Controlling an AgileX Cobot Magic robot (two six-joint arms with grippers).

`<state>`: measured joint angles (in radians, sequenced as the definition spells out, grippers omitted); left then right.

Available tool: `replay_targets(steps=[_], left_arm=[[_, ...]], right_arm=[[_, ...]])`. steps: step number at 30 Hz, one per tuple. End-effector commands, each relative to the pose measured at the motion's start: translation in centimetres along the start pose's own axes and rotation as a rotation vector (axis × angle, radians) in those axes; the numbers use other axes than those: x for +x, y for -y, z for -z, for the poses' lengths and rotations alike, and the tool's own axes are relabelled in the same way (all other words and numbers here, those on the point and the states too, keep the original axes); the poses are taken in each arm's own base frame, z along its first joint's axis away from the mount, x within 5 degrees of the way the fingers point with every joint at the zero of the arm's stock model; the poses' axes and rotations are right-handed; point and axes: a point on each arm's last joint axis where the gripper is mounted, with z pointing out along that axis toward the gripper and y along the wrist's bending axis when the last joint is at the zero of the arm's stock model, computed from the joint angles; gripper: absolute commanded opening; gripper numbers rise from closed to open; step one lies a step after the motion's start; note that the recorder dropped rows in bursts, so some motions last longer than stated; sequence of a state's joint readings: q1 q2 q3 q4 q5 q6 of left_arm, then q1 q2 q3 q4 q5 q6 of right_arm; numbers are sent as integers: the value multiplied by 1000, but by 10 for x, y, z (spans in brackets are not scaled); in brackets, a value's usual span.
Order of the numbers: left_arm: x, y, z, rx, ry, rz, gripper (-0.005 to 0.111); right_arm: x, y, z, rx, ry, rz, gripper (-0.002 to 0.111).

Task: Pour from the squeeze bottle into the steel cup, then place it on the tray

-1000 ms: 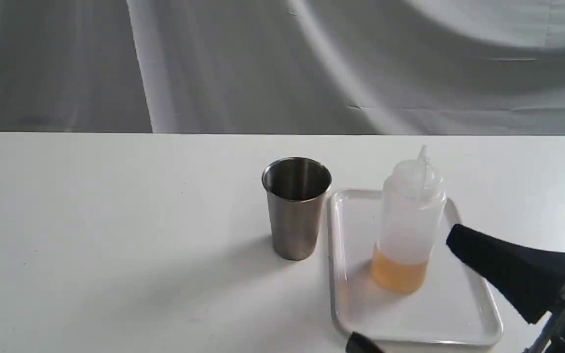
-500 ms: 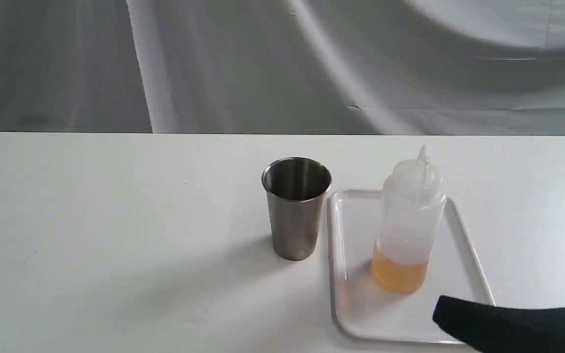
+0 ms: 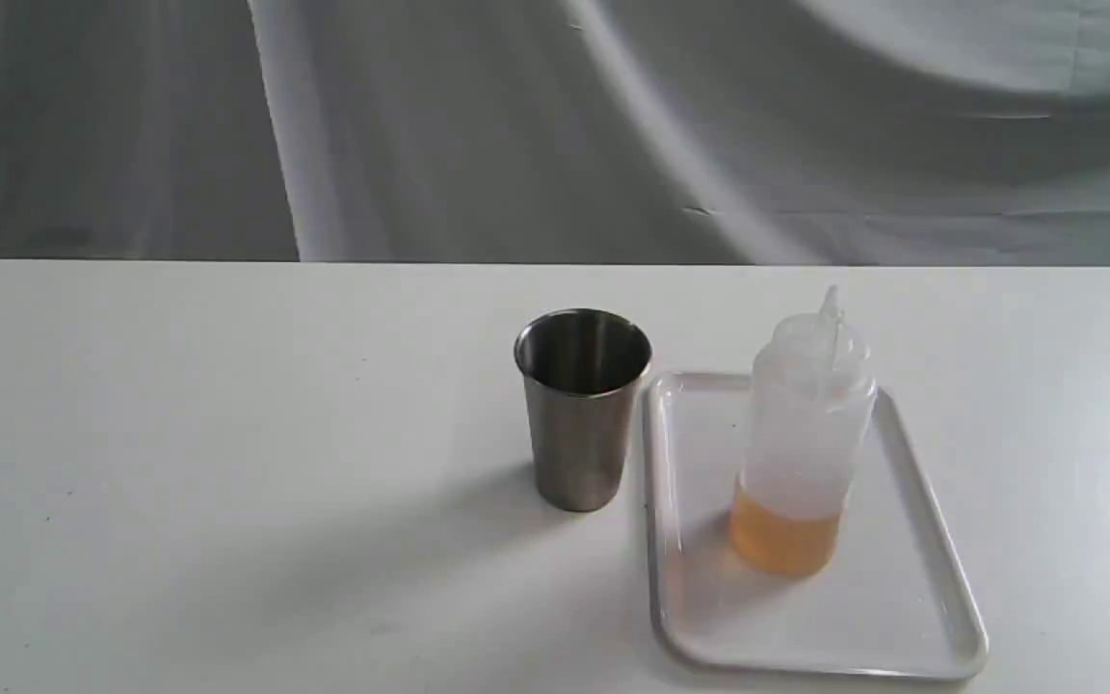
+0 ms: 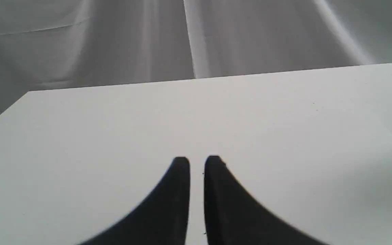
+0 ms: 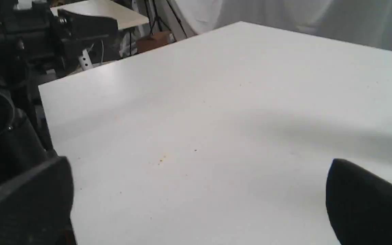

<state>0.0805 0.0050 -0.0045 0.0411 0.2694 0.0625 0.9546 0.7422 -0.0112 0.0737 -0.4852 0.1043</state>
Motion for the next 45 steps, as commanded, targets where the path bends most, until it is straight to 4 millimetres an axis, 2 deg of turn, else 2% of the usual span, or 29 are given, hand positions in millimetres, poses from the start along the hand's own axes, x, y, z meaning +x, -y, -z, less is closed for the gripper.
replay_targets(steps=[1, 5, 8, 11, 15, 16, 45], left_arm=[[1, 0, 0, 2, 8, -1, 8], [1, 0, 0, 2, 8, -1, 8], [1, 0, 0, 2, 8, -1, 8], [1, 0, 0, 2, 8, -1, 8], [1, 0, 0, 2, 8, -1, 8], [1, 0, 0, 2, 8, -1, 8], [1, 0, 0, 2, 8, -1, 8]], right_arm=[[1, -2, 2, -24, 17, 14, 104], [1, -3, 2, -41, 17, 9, 99], [1, -4, 2, -50, 18, 33, 85], [1, -4, 2, -51, 21, 36, 59], [2, -4, 2, -51, 11, 39, 8], [2, -4, 2, -51, 11, 36, -1], [1, -4, 6, -50, 13, 21, 0]])
